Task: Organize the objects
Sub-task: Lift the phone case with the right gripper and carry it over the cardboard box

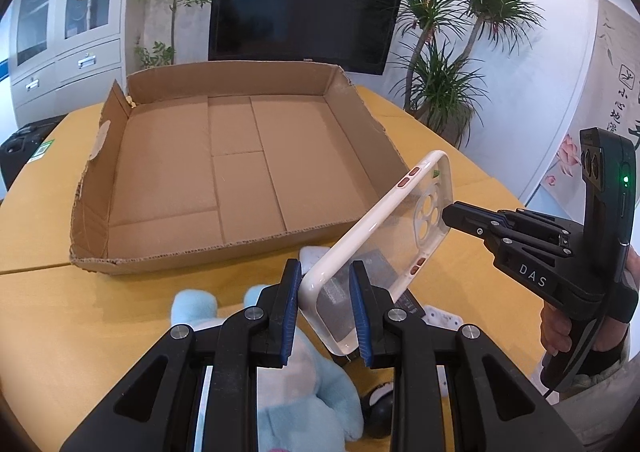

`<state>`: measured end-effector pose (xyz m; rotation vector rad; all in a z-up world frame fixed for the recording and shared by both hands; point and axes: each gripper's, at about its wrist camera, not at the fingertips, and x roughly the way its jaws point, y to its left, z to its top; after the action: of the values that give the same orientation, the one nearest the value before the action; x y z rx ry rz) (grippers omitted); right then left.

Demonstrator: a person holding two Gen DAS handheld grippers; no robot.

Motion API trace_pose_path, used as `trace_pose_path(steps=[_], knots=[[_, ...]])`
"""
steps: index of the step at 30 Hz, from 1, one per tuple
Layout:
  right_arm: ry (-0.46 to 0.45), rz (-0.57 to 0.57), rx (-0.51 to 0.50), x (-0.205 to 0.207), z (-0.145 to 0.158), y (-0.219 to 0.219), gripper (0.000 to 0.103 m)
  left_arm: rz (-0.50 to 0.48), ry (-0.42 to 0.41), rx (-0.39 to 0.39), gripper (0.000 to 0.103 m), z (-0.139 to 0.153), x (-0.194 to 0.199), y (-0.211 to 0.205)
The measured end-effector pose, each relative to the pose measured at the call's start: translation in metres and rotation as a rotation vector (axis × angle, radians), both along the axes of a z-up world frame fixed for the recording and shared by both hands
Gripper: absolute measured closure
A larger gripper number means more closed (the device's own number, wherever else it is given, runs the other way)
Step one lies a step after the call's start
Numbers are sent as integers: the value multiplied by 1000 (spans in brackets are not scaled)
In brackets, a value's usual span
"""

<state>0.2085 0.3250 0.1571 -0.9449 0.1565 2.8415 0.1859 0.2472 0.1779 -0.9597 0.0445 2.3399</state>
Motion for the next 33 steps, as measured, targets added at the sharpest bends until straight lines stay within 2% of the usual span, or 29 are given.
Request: trace_pose_path(steps=[33], knots=[[8, -1, 58, -61, 9, 19, 98, 7, 38, -24, 80, 9, -74, 15]])
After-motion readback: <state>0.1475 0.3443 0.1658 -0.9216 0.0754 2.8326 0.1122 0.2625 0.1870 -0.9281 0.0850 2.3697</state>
